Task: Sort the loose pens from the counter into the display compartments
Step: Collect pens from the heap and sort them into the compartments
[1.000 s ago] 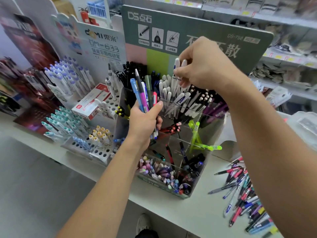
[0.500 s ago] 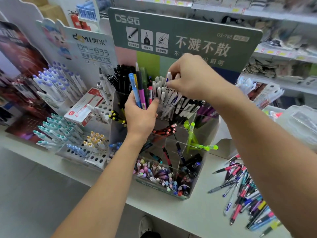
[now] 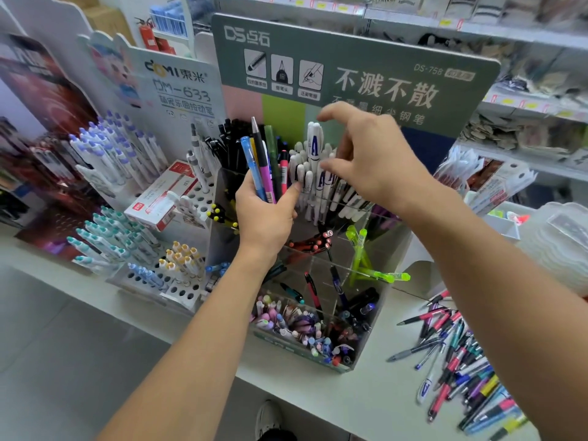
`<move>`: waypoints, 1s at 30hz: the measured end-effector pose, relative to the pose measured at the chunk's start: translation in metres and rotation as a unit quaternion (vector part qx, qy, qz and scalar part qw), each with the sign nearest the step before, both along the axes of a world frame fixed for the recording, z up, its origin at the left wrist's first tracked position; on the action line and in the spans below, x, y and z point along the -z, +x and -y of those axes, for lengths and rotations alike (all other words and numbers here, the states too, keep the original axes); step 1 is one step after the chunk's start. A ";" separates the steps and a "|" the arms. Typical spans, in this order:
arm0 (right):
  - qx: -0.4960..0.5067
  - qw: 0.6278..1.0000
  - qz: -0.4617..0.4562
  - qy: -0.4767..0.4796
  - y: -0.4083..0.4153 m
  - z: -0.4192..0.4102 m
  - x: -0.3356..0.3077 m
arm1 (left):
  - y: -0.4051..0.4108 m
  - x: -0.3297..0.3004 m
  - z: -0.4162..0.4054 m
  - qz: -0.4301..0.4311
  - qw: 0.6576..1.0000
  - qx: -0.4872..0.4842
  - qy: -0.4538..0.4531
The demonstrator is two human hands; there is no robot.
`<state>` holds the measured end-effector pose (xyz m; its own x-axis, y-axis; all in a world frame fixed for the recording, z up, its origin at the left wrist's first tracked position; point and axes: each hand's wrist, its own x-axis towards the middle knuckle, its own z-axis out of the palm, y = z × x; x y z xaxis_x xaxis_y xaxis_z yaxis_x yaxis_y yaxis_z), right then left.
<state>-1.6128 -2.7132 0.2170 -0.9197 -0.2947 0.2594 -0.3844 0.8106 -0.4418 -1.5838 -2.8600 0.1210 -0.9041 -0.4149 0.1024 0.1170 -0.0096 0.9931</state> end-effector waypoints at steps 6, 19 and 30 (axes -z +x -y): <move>-0.045 0.991 -0.056 0.113 0.005 -0.006 0.019 | -0.001 0.002 -0.001 0.002 1.000 -0.010 0.000; -0.075 0.987 0.020 0.139 0.014 -0.003 0.008 | -0.002 -0.001 0.001 -0.031 0.998 -0.002 -0.046; 0.017 0.997 -0.018 0.076 0.012 0.003 0.025 | -0.002 -0.001 0.007 -0.042 0.996 0.033 -0.065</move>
<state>-1.6011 -2.7161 0.1920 -0.9210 -0.3013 0.2469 -0.3682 0.8803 -0.2992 -1.5860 -2.8670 0.1220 -0.9150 -0.3332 0.2276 0.2031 0.1073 0.9733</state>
